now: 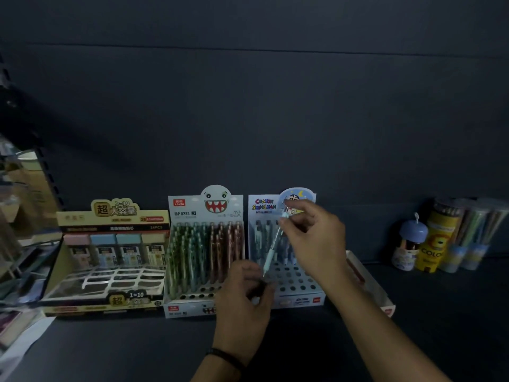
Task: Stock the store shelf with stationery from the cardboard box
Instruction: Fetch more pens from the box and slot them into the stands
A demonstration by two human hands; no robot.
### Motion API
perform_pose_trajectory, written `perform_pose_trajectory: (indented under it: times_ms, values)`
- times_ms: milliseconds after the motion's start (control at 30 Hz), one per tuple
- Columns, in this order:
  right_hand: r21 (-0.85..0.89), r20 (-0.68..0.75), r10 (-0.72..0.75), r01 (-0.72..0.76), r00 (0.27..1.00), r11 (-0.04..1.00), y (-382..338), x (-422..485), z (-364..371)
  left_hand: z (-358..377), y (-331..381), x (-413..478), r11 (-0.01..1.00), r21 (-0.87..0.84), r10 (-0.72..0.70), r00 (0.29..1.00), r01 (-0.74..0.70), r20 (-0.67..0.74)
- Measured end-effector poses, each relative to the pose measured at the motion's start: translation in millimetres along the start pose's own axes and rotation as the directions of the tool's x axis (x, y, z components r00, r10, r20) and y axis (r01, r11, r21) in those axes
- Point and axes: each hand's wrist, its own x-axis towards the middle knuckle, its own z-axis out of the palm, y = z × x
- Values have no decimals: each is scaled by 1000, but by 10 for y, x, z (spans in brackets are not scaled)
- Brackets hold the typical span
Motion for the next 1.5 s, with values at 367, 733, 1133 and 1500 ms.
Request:
perform_pose_trajectory:
  times_ms: [367,733,1133,1500]
  values:
    - [-230,18,-108,110,994,967,115,62,181,52,-216,36,816,379,358,896,-437,263]
    - [-309,36,-212,212,977,927,227,72,329,107,-284,32,728,391,402,813,-563,420]
    - [-405,239,4,96,971,909,23,2,59,87,-261,31,773,367,355,833,-517,425]
    - [-541,-66,203,-206,977,815,120,-1413,-854,155,59,-237,745,264,437,748,-612,500]
